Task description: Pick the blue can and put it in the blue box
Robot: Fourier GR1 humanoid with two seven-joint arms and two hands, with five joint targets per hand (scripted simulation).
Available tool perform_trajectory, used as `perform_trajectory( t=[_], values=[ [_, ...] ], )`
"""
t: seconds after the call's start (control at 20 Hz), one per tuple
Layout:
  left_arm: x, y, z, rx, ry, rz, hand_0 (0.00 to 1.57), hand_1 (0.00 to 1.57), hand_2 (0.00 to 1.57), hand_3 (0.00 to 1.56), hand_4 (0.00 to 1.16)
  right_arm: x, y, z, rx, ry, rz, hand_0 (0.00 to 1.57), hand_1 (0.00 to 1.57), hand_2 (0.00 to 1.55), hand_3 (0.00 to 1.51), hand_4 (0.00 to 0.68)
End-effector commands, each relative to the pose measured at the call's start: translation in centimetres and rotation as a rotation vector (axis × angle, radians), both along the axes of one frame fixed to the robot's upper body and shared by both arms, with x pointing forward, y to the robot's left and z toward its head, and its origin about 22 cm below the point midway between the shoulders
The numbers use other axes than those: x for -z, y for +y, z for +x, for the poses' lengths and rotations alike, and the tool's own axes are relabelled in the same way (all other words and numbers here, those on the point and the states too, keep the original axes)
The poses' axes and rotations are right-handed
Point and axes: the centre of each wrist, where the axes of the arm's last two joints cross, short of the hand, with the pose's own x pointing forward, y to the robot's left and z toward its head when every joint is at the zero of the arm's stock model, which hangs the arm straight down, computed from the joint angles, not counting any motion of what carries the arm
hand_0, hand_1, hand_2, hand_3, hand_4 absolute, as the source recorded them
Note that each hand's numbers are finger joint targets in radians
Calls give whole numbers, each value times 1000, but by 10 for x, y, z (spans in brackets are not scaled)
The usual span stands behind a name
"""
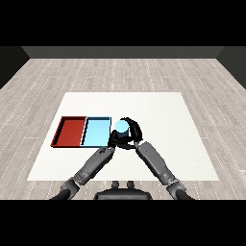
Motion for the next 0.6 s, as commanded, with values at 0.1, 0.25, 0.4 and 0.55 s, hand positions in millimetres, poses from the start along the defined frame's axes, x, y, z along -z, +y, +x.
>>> perform_trajectory(
  t=[0.1, 0.25, 0.4, 0.55],
  values=[
    [-5, -19, -17, 30, 10, -12, 0, 0, 0, 0, 0, -7, 16, -2, -13, -11, -14, 1468, 1468, 1468, 1374, 528],
    [1, 19, 11, 18, 3, 16, 0, 0, 0, 0, 0, -6, 15, -20, -17, -12, -35, 1433, 1433, 1447, 1351, 522],
    [-4, -19, 2, 45, -36, 26, 0, 0, 0, 0, 0, -6, 25, -15, -42, -9, -20, 1441, 1441, 1448, 1352, 487],
    [-14, -27, 0, -17, 49, 16, 0, 0, 0, 0, 0, 7, 13, -17, -51, -11, -15, 1446, 1446, 1447, 1363, 497]
  ],
)
